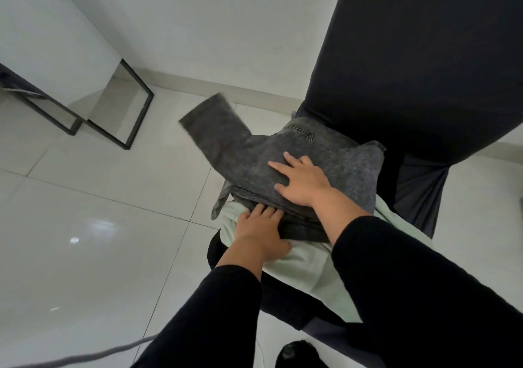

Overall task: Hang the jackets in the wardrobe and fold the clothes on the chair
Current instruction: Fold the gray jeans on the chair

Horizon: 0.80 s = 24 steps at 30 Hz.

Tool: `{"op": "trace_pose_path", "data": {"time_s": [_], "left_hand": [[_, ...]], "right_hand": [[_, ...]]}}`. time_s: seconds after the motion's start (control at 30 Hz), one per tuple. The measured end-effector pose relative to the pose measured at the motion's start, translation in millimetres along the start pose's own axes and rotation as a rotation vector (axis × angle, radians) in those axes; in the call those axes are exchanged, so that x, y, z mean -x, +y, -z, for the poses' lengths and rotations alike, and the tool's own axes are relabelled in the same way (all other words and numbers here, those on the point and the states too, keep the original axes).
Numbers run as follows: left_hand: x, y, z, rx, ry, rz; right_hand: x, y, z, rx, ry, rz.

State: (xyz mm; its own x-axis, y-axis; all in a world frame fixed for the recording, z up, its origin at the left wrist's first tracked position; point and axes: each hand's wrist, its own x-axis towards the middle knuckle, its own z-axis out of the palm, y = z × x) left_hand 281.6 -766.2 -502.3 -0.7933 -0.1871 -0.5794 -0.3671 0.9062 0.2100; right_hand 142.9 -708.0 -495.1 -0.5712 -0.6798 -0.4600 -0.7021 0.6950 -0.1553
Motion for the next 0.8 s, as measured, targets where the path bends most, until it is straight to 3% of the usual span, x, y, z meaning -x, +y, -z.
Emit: {"op": "trace_pose_path", "data": {"time_s": [0.13, 0.27, 0.43, 0.57, 0.7, 0.73, 0.8], "left_hand": [[6.1, 9.6, 6.0, 0.359, 0.181, 0.127], [0.7, 34.5, 17.5, 0.793, 0.334, 0.435], [-16.9, 42.6, 30.3, 0.791, 0.240, 0.671], [-19.8, 51.3, 31.1, 0.935, 0.367, 0.689], [-15.2, 81.0, 48.8, 1.238, 0.727, 0.433], [-17.0, 88.5, 52.7, 1.282, 0.722, 0.379], [-26.4, 101.7, 51.1, 1.405, 0.640, 0.377]], "right_hand": [[18.2, 30.1, -2.8, -0.002, 0.236, -0.192], [12.9, 56.9, 15.1, -0.024, 0.167, -0.374], [3.7, 74.9, 21.8, 0.020, 0.180, -0.389], [-5.0, 69.6, 32.3, -0.082, 0.300, -0.453], [1.2, 71.1, 40.1, -0.371, 0.704, -0.492], [6.0, 77.9, 40.0, -0.378, 0.750, -0.536], [18.1, 95.3, 34.6, -0.263, 0.664, -0.601]]}}
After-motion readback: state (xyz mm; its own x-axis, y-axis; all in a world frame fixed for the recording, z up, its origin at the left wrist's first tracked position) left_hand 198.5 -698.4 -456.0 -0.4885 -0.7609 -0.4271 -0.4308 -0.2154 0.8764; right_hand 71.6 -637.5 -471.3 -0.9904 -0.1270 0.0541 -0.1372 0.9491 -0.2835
